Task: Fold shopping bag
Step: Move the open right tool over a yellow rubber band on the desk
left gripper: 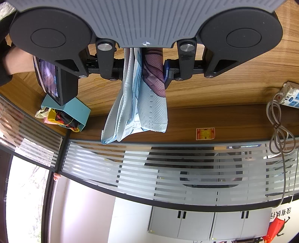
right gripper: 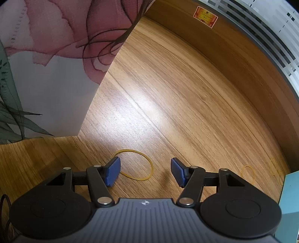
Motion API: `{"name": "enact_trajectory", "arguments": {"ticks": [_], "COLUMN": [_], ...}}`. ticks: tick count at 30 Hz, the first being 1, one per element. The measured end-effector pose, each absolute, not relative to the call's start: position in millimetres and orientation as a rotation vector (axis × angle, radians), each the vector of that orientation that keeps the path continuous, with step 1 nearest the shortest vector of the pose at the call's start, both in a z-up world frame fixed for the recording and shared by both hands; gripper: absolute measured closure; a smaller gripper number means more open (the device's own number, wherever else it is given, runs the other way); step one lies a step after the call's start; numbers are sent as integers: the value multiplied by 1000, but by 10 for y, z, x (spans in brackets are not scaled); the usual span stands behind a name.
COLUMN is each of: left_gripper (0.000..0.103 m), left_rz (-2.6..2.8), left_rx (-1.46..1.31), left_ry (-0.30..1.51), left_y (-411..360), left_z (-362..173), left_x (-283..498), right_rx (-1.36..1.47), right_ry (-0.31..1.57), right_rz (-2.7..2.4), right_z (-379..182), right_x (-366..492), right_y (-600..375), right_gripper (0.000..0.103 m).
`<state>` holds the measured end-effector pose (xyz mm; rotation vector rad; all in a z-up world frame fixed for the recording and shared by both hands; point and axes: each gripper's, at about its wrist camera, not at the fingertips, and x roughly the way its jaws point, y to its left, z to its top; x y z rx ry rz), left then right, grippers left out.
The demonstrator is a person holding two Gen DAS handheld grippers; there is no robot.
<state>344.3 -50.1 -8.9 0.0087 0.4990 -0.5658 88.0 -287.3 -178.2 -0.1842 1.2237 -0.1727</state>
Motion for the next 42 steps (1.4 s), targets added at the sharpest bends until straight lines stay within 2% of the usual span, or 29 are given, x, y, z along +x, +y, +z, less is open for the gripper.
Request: {"name": "enact_trajectory", "arguments": {"ticks": [21,42], "left_gripper": [67,66], "left_rz": [-568,-567], "left_rx": [5,2], "left_ry": [487,489], "left_y": [-464,-449], "left_z": [-72,-82], "left_x": [3416,3440], "right_rx": [-150,-326], "right_ry": [1228,1199], "right_rz": [-141,-156], "right_z": [-1763,-1839], "right_x": [793,948], "right_y": [-2804,-2737], "right_gripper": [36,37]}}
